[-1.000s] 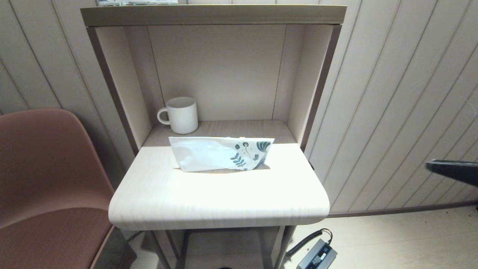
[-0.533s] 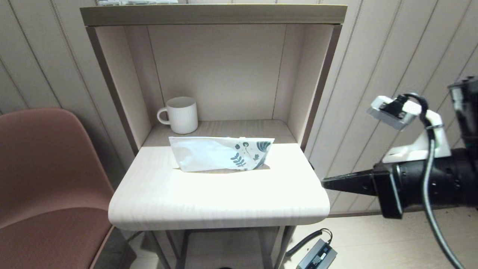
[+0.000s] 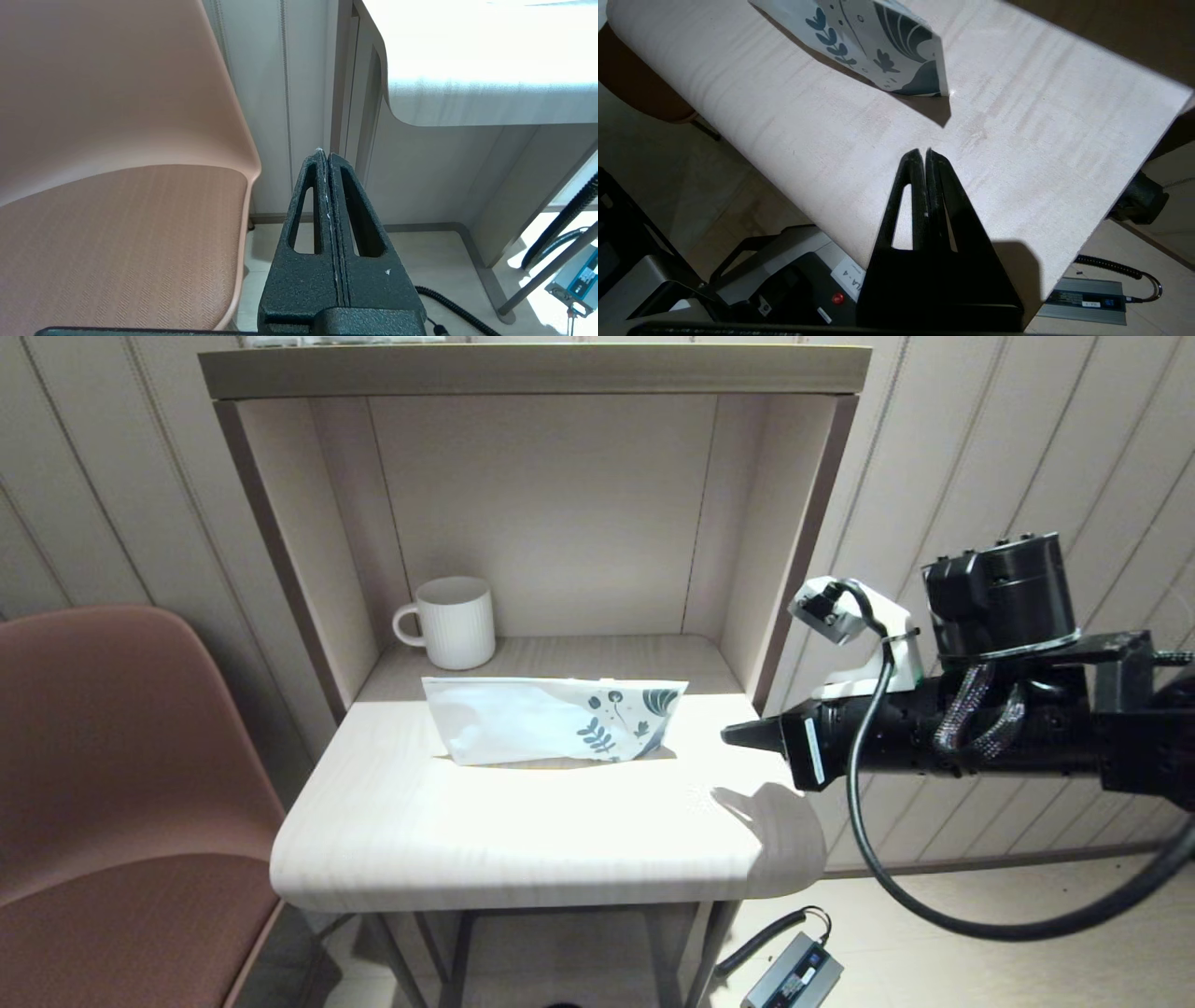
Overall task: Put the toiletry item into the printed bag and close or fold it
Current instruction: Pick up the storage bag
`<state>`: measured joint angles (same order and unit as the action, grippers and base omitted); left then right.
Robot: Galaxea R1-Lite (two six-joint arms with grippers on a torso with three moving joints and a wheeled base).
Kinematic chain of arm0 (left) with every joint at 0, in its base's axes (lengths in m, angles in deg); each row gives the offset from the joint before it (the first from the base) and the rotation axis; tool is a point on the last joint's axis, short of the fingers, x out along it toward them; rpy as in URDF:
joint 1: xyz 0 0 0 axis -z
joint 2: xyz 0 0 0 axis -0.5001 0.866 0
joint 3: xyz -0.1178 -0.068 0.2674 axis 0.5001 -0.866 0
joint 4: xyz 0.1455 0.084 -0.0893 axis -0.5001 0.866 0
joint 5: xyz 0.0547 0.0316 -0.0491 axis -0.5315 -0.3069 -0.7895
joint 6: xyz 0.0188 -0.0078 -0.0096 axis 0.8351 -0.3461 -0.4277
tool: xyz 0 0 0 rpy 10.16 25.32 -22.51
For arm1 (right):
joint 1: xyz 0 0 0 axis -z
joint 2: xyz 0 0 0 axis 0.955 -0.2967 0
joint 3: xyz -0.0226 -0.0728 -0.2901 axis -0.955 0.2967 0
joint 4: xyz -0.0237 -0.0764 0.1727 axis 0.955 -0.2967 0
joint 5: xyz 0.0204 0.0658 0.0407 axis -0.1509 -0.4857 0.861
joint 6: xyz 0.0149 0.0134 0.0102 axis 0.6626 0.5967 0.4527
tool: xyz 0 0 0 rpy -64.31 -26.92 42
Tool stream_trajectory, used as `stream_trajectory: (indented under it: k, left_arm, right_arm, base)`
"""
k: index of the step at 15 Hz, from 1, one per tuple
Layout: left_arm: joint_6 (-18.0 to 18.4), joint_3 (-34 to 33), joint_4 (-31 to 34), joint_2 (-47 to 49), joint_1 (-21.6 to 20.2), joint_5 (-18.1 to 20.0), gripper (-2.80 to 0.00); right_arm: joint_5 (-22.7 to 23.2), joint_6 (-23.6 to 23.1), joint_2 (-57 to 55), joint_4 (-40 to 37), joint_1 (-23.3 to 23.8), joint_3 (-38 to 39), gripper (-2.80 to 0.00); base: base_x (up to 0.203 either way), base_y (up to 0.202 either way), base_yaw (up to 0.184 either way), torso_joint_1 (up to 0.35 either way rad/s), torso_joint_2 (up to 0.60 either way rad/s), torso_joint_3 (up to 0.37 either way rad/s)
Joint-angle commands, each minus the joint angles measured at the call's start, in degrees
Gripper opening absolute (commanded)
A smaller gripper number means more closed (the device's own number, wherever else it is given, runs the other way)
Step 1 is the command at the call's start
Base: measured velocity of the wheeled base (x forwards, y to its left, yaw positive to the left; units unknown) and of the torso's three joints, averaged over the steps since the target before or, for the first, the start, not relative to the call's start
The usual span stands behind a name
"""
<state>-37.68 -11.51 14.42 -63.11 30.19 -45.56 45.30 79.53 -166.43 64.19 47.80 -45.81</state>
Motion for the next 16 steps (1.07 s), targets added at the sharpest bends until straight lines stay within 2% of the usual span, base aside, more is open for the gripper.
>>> stream_trajectory:
  k: [1,3,6,11,12,14,16]
  left_arm:
    - [0.0,0.0,0.0,0.1,0.0,0.0,-2.8]
    - [0.0,0.0,0.1,0.1,0.0,0.0,-2.8]
    - [0.0,0.1,0.1,0.1,0.0,0.0,-2.8]
    - [0.0,0.1,0.1,0.1,0.0,0.0,-2.8]
    - [0.0,0.1,0.3,0.1,0.0,0.0,-2.8]
    - [0.0,0.2,0.7,0.1,0.0,0.0,-2.8]
    - [0.0,0.2,0.7,0.1,0.0,0.0,-2.8]
  right_arm:
    - [0.1,-0.7,-1.1,0.1,1.3,-0.8,0.0]
    - [0.6,-0.7,-1.9,0.1,1.8,-2.0,0.0]
    - [3.7,-1.9,-5.4,0.2,1.5,-4.0,0.0]
    - [5.2,-3.3,-15.1,0.2,1.3,-13.0,0.0]
    - [7.1,-3.6,-16.6,0.2,1.4,-14.8,0.0]
    - [13.8,-3.8,-17.4,0.2,1.4,-15.9,0.0]
    - [16.4,-4.3,-18.0,0.2,1.4,-16.7,0.0]
  base:
    - [0.0,0.0,0.0,0.0,0.0,0.0]
    - [0.0,0.0,0.0,0.0,0.0,0.0]
    - [0.0,0.0,0.0,0.0,0.0,0.0]
    - [0.0,0.0,0.0,0.0,0.0,0.0]
    - [0.0,0.0,0.0,0.0,0.0,0.0]
    - [0.0,0.0,0.0,0.0,0.0,0.0]
    - [0.0,0.0,0.0,0.0,0.0,0.0]
